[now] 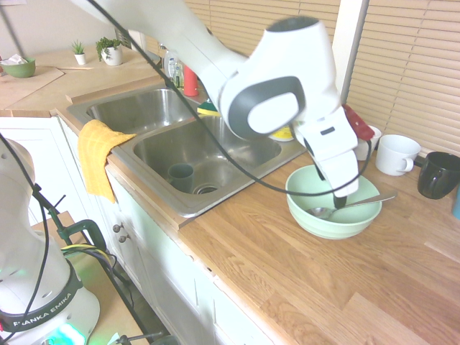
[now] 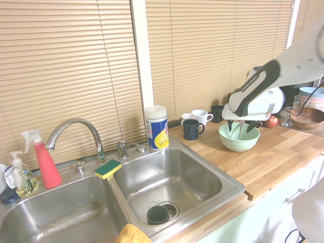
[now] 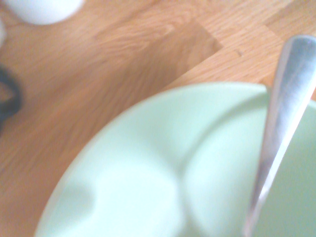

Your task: Put the spoon into the sink

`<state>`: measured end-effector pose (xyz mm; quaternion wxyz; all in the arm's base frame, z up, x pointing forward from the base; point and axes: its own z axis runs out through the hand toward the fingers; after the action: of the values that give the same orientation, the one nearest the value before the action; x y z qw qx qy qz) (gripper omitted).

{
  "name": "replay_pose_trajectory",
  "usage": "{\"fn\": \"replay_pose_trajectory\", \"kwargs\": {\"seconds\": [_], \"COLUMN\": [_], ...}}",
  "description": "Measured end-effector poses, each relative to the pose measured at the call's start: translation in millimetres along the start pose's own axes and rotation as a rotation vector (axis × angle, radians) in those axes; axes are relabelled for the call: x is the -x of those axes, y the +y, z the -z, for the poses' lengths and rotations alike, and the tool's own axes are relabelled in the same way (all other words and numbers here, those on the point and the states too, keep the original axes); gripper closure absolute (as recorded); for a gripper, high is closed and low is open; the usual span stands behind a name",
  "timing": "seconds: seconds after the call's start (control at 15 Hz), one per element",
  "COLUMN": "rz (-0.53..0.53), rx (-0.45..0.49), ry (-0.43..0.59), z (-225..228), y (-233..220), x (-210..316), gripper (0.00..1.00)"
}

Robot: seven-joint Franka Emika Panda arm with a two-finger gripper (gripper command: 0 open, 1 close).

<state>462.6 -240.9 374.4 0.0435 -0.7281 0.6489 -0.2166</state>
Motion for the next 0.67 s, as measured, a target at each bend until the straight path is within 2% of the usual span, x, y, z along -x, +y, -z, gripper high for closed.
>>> {"fn": "replay_pose_trajectory", "kwargs": {"seconds": [0.07,0.13,0.4,0.67], "rz": [-0.026,-0.051,-0.105,-0.119], "rx": [-0.004,-0.011,-0.010,-0.009], "ry": [0.019,0.037,0.085,0.092], "z": [-9,-17,-36,-45], "y": [-4,-8,-20,-28], "x": [-4,-8,-25,-25], "gripper": [0.00,1.00,1.00,1.00]}}
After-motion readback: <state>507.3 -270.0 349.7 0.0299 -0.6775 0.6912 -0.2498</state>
